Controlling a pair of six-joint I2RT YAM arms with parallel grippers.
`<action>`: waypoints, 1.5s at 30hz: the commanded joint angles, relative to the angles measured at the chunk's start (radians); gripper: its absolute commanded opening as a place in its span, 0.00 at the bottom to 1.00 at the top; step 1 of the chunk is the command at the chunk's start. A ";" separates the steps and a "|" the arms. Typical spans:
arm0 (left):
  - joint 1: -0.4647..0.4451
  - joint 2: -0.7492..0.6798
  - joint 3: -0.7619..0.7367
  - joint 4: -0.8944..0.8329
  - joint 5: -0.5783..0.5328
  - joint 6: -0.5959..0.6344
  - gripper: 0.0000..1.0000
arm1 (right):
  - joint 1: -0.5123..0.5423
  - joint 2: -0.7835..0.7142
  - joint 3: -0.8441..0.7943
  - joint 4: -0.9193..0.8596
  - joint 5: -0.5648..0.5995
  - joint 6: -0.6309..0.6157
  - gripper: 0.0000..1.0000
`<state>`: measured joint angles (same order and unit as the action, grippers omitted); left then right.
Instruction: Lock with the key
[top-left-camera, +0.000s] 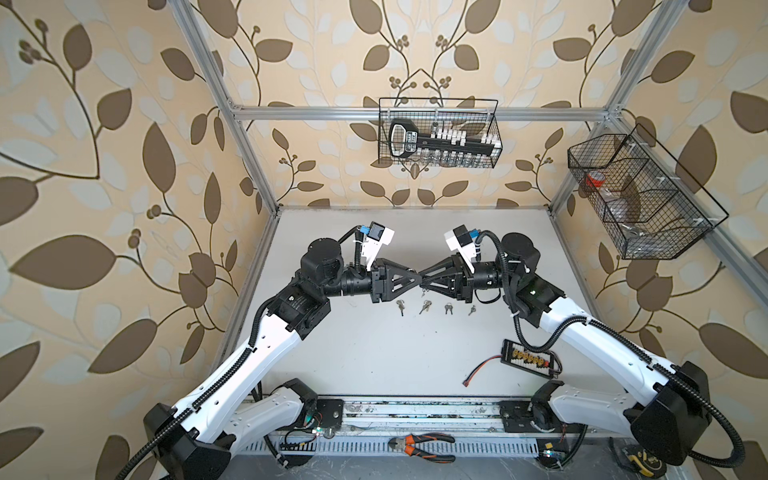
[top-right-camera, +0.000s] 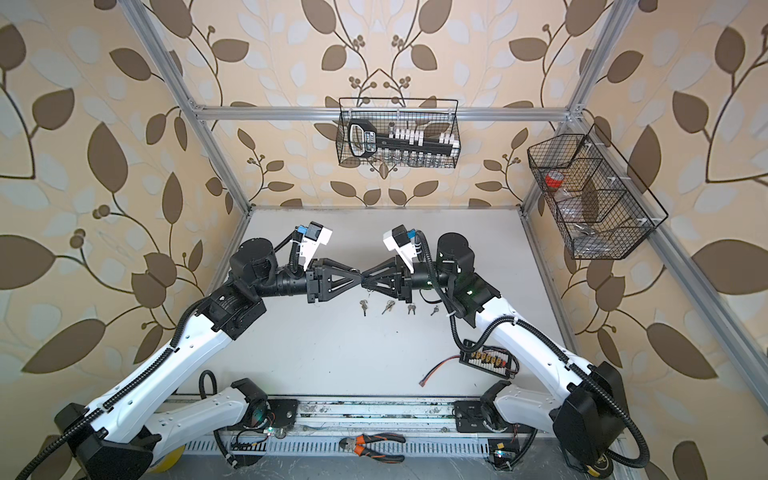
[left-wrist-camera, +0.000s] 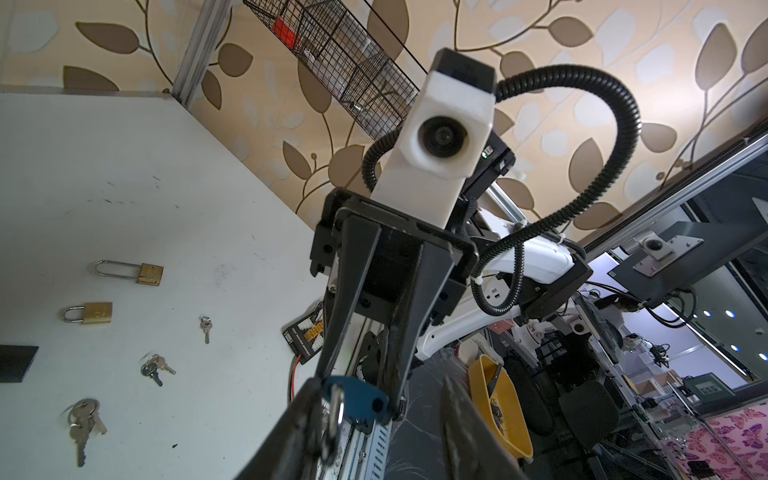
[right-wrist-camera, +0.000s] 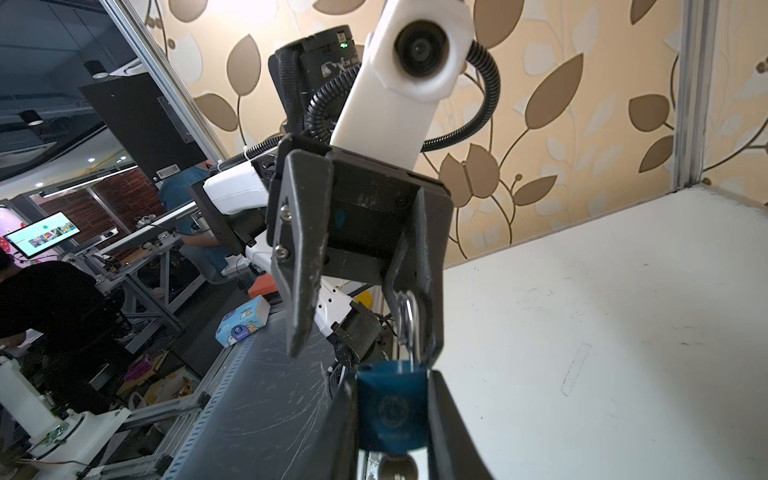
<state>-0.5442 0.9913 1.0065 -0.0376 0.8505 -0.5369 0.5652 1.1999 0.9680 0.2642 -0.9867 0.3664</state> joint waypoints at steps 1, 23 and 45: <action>-0.005 -0.027 0.052 0.006 -0.031 0.035 0.43 | -0.002 -0.016 0.005 0.001 -0.003 -0.004 0.00; -0.007 0.010 0.086 -0.054 -0.084 0.057 0.14 | -0.003 -0.008 0.016 -0.003 -0.039 -0.007 0.00; -0.007 -0.045 0.055 -0.047 -0.225 -0.064 0.00 | 0.077 -0.116 -0.010 -0.071 0.299 -0.167 0.59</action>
<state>-0.5503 0.9562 1.0447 -0.1207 0.6579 -0.5655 0.6388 1.1252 0.9688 0.1753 -0.7990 0.2420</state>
